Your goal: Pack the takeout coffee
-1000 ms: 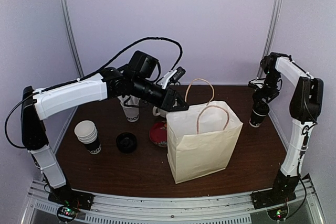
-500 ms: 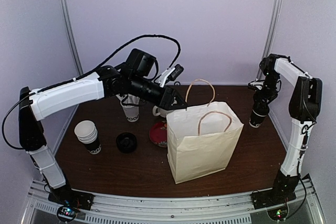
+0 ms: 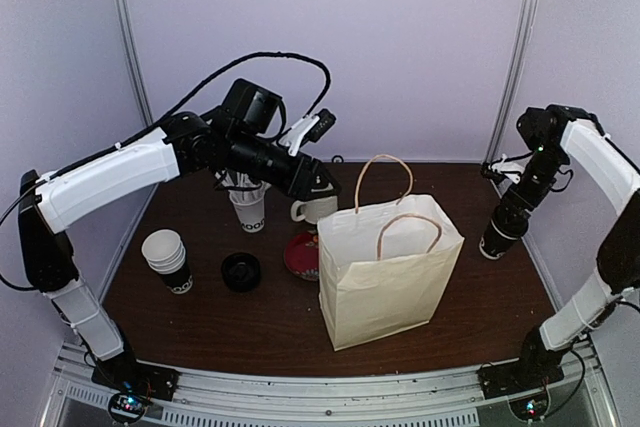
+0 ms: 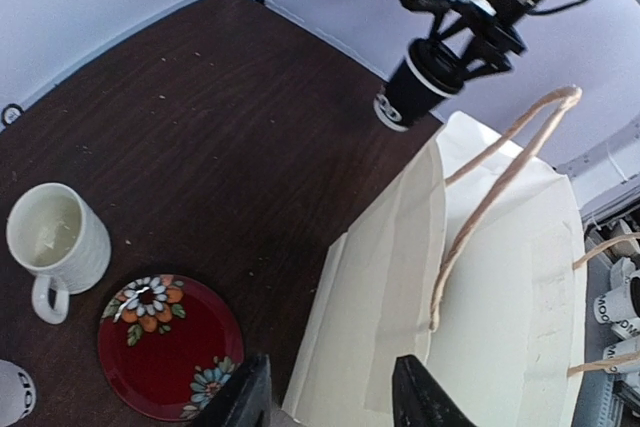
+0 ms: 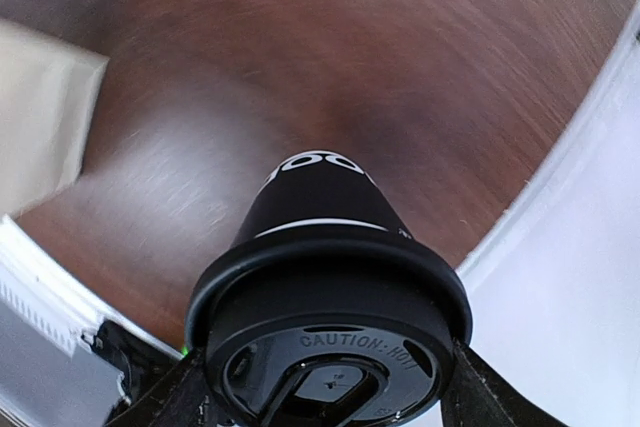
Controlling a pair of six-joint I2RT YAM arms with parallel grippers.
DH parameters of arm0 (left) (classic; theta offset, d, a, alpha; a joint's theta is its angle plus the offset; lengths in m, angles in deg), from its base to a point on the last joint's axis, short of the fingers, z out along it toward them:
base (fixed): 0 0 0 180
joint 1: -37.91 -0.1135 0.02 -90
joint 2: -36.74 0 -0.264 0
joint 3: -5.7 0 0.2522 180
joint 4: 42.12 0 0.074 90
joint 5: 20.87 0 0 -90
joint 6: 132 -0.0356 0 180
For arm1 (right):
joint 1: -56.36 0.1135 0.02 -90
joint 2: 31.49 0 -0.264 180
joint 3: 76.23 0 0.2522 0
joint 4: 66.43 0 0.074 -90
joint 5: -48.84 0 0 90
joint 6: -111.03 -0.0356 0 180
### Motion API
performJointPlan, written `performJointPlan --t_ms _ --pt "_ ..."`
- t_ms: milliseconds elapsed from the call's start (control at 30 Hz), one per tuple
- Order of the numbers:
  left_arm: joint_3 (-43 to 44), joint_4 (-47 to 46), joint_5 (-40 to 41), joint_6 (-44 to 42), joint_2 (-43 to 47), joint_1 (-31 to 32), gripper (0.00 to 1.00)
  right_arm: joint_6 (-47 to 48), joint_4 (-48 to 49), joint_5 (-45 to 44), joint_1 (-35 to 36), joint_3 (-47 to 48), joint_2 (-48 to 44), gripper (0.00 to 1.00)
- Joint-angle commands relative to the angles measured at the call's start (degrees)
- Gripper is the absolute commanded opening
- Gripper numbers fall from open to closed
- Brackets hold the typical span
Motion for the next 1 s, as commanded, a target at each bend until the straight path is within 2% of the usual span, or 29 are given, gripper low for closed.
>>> performJointPlan --t_ms 0,167,267,400,533,833,967 --pt "2.2 2.6 7.3 -4.2 3.0 -1.7 0.44 10.0 -4.5 5.8 6.5 -9.3 -11.3 0.70" --pt "2.3 5.1 13.5 -5.3 4.2 -2.8 0.45 17.0 -7.6 6.3 19.5 -19.2 -23.4 0.73" --pt "2.3 6.1 16.9 -5.5 5.5 -2.9 0.45 19.0 -10.0 5.9 26.8 -21.2 -25.1 0.72" --pt "1.5 7.2 22.4 -5.9 8.1 -3.4 0.47 19.0 -12.0 7.3 37.7 -19.4 -25.3 0.72" --pt "0.7 9.4 27.0 -6.8 10.5 -4.6 0.48 16.9 -13.5 12.1 47.1 -12.7 -21.6 0.72" --pt "-1.2 10.6 30.1 -7.2 15.4 -5.5 0.49 13.4 -12.7 16.8 59.4 1.4 -11.6 0.72" --pt "-2.8 11.0 29.6 -7.6 17.1 -5.5 0.49 11.5 -9.2 14.7 67.0 6.3 -5.0 0.72"
